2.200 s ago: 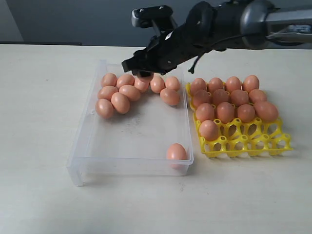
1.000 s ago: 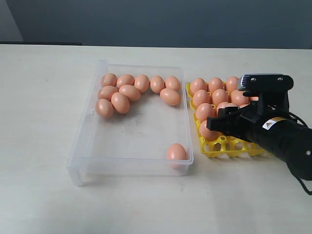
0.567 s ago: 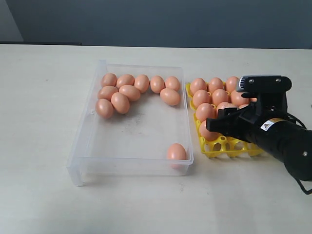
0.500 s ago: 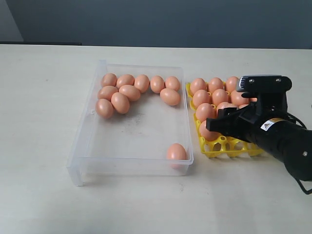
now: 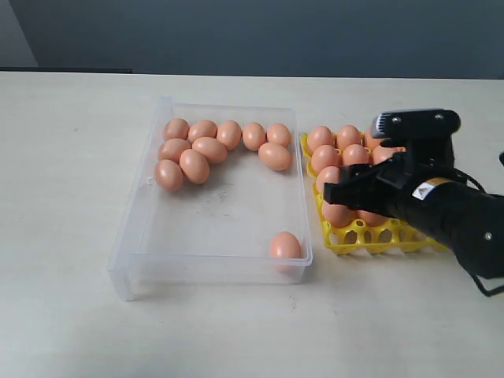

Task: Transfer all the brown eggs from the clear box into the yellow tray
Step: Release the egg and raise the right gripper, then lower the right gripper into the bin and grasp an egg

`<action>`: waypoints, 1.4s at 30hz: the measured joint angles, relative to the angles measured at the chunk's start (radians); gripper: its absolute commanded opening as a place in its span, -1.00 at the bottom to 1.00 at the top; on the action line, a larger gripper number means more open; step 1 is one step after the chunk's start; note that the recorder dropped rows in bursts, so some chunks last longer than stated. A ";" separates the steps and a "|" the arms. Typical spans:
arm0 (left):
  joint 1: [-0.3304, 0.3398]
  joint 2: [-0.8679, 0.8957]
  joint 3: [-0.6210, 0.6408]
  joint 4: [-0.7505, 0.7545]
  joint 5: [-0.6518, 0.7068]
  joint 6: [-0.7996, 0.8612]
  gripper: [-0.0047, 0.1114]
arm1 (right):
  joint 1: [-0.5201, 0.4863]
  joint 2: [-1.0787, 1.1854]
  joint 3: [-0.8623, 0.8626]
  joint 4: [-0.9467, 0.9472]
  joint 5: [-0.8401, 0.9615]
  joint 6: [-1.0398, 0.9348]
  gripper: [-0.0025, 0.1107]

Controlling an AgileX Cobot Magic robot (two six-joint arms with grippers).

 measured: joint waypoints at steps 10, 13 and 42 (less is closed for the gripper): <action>0.000 0.000 0.000 0.000 0.000 0.000 -0.91 | 0.000 0.106 -0.438 -0.199 0.407 0.015 0.04; 0.000 0.000 0.000 0.000 0.000 0.000 -0.91 | 0.000 0.194 -0.579 -0.242 0.483 0.017 0.04; 0.000 0.000 0.000 0.000 0.000 0.000 -0.91 | 0.000 0.689 -1.189 -0.576 1.159 0.041 -0.11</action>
